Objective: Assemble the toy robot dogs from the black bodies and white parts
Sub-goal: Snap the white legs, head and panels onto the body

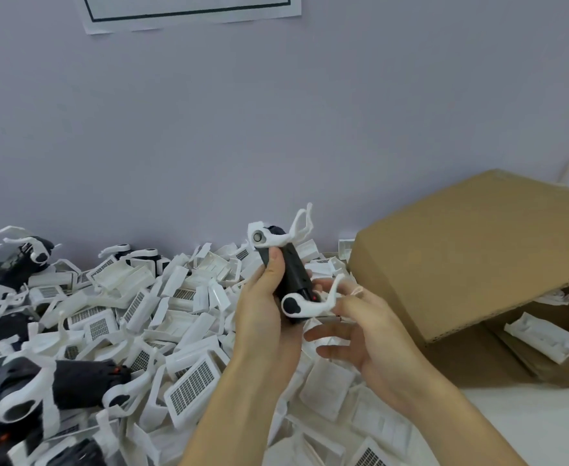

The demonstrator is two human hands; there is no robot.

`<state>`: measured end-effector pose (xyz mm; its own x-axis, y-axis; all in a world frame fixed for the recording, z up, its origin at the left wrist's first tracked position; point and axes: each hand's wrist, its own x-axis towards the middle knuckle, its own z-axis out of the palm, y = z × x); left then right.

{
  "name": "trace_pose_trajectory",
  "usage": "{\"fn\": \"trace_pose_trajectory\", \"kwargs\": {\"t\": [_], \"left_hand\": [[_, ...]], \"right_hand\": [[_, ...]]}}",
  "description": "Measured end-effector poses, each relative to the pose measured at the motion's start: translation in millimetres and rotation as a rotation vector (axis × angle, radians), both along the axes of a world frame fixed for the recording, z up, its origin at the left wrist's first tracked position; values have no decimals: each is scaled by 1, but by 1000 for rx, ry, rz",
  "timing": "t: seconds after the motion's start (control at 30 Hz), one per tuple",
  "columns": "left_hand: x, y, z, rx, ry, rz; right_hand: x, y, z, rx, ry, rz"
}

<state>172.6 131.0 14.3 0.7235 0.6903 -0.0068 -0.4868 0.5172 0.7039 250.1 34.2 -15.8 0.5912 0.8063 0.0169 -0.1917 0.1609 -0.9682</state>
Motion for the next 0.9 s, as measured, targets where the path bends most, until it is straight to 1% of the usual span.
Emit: {"fn": "trace_pose_trajectory", "kwargs": {"t": [0.07, 0.13, 0.27, 0.33, 0.5, 0.9], "left_hand": [[-1, 2, -3, 8, -26, -12], [-3, 2, -5, 24, -16, -51], [-5, 1, -8, 54, 119, -84], [-4, 0, -10, 80, 147, -67], [-4, -4, -10, 168, 150, -44], [-5, -6, -9, 213, 172, -3]], "right_hand": [[-2, -1, 1, 23, -49, 32], [-5, 1, 2, 34, -105, 22], [-12, 3, 3, -2, -180, -26], [-15, 4, 2, -12, -206, -30], [-19, 8, -3, -50, -221, -51], [-16, 10, -7, -3, -174, 8]]}}
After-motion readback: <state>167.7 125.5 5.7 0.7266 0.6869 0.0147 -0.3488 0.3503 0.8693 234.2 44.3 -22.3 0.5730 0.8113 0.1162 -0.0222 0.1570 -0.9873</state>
